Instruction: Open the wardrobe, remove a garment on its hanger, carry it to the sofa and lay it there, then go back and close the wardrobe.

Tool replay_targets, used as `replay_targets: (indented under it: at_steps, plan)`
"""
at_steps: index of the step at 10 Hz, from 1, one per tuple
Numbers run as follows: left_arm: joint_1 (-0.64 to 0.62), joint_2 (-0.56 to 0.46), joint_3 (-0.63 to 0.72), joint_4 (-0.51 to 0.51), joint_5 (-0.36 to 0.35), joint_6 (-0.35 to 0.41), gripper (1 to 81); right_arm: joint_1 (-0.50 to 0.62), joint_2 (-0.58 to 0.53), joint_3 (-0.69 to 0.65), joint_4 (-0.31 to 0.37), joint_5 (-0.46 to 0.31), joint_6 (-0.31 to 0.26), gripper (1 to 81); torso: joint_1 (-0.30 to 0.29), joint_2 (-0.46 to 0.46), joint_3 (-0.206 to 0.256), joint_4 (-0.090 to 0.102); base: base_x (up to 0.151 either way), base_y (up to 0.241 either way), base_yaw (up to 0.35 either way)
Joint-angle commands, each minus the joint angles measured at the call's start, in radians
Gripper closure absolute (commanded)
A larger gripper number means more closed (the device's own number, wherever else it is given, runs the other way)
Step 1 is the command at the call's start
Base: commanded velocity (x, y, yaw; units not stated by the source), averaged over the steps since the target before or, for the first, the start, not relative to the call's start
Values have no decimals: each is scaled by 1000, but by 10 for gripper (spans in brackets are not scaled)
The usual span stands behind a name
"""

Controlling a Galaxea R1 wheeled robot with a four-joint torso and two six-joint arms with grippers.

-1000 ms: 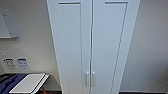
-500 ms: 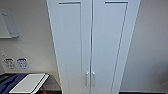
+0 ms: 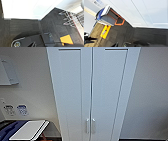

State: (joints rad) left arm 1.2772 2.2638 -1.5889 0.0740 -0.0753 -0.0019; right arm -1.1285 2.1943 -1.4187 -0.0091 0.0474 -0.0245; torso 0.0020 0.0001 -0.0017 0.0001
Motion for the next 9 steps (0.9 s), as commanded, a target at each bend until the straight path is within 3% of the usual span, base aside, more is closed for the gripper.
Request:
replay_targets:
  at_steps: [1,4,9]
  plan:
    - [-242,-139,145,38,25,0,10,273,-111,167,5,-98,9,10,0,0,0,0,0,0,0]
    - [-422,-159,207,30,147,-12,10,440,-100,186,11,-149,58,10,0,0,0,0,0,0,0]
    - [-690,-84,161,-39,310,-70,10,606,33,55,11,-242,150,10,2,0,-2,0,0,0,0]
